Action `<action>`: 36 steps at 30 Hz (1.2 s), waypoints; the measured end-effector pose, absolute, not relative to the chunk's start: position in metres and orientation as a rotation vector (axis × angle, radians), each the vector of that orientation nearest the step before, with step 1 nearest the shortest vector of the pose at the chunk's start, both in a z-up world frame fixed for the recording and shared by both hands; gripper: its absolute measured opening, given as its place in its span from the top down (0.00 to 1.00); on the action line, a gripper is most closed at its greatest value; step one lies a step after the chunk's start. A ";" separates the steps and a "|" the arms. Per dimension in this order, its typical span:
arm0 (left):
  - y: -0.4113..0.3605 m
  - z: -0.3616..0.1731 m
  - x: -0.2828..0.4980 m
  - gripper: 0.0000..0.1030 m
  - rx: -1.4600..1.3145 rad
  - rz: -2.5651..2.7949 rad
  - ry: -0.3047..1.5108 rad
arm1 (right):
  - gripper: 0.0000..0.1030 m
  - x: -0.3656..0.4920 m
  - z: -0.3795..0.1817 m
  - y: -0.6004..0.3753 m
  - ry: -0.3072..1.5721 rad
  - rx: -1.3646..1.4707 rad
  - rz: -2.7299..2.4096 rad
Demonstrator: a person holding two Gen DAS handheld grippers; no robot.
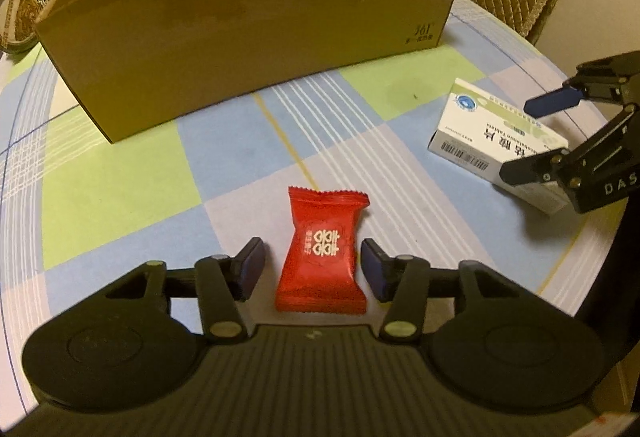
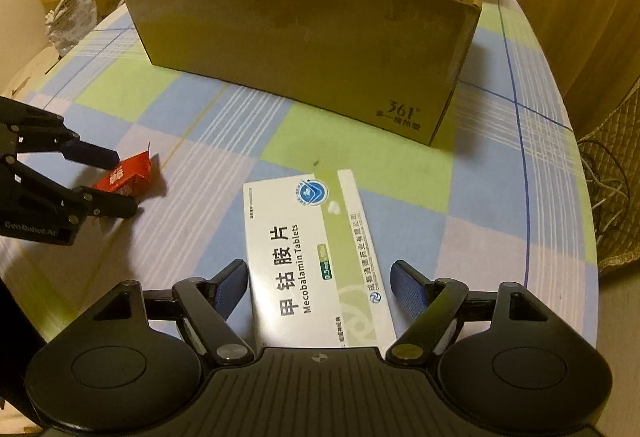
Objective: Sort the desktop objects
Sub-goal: 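Grasp the red candy packet with the left tool while the right tool grasps the medicine box, then lift and carry the candy packet and medicine box over the cardboard box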
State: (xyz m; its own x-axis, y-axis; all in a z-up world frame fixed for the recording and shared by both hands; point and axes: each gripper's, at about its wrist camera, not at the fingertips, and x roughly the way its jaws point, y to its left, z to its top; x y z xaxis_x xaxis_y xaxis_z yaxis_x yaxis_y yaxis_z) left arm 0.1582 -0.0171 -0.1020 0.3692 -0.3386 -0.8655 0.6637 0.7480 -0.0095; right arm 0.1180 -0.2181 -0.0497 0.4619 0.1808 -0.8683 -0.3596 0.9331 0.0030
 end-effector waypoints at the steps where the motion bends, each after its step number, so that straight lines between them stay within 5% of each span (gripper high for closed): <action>1: -0.017 -0.102 0.157 0.68 0.369 -0.660 1.000 | 0.26 0.118 -0.050 -0.218 1.038 -0.192 0.334; 6: -0.017 -0.100 0.155 0.77 0.382 -0.639 1.000 | 0.32 0.116 -0.053 -0.212 1.030 -0.224 0.337; 15: -0.010 -0.084 0.154 0.78 0.345 -0.629 0.967 | 0.33 0.107 -0.042 -0.211 0.975 -0.226 0.309; 36: -0.030 0.031 0.225 0.78 0.286 -0.609 0.753 | 0.33 0.188 0.091 -0.196 0.712 -0.089 0.295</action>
